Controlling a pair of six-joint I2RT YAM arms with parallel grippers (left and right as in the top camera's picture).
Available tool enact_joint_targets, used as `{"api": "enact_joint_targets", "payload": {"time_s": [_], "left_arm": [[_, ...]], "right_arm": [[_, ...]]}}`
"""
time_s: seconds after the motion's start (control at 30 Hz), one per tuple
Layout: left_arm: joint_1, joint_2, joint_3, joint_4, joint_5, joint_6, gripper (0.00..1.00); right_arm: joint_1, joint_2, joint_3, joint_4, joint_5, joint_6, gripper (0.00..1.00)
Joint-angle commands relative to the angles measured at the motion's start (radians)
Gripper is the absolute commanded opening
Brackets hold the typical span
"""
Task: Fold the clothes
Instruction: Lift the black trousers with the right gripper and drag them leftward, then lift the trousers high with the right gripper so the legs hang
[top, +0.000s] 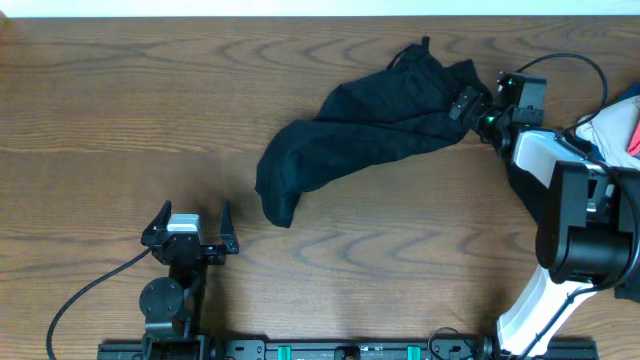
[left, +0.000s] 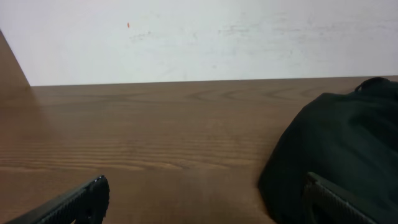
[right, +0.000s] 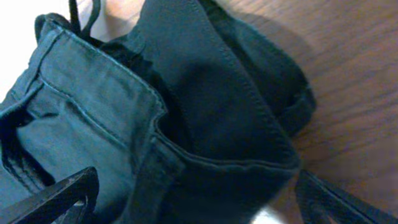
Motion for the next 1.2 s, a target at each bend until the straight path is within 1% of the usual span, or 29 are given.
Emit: {"api": "enact_joint_targets", "payload": {"time_s": [0.0, 0.07, 0.17, 0.23, 0.27, 0.4, 0.43, 0.57, 0.67, 0.87, 1.07, 1.17], "left_arm": [[0.005, -0.001, -0.015, -0.037, 0.014, 0.01, 0.98], [0.005, -0.001, -0.015, -0.037, 0.014, 0.01, 0.98], [0.005, -0.001, -0.015, -0.037, 0.014, 0.01, 0.98], [0.005, -0.001, -0.015, -0.037, 0.014, 0.01, 0.98], [0.005, -0.001, -0.015, -0.037, 0.014, 0.01, 0.98], [0.005, -0.001, -0.015, -0.037, 0.014, 0.01, 0.98], [0.005, -0.001, -0.015, -0.037, 0.014, 0.01, 0.98], [0.005, -0.001, -0.015, -0.037, 0.014, 0.01, 0.98], [0.005, -0.001, -0.015, -0.037, 0.014, 0.01, 0.98], [0.005, -0.001, -0.015, -0.037, 0.014, 0.01, 0.98], [0.005, -0.001, -0.015, -0.037, 0.014, 0.01, 0.98], [0.005, -0.001, -0.015, -0.037, 0.014, 0.01, 0.98]], "right_arm": [[0.012, 0.04, 0.013, 0.013, -0.01, 0.033, 0.94], [0.014, 0.045, 0.013, 0.018, -0.013, 0.033, 0.85], [0.018, 0.046, 0.013, 0.034, -0.016, 0.032, 0.65], [0.021, 0.046, 0.013, 0.055, -0.033, 0.032, 0.55], [0.022, 0.046, 0.013, 0.06, -0.038, 0.032, 0.46], [0.026, 0.046, 0.013, 0.082, -0.068, 0.032, 0.04], [0.026, 0.046, 0.013, 0.09, -0.079, 0.032, 0.01], [0.019, 0.033, 0.013, 0.18, -0.165, 0.032, 0.01], [0.006, -0.014, 0.014, 0.223, -0.212, 0.032, 0.01], [-0.036, -0.192, 0.026, 0.219, -0.256, 0.029, 0.01], [-0.059, -0.407, 0.026, 0.18, -0.255, 0.013, 0.01], [-0.068, -0.486, 0.026, 0.153, -0.226, 0.013, 0.02]]}}
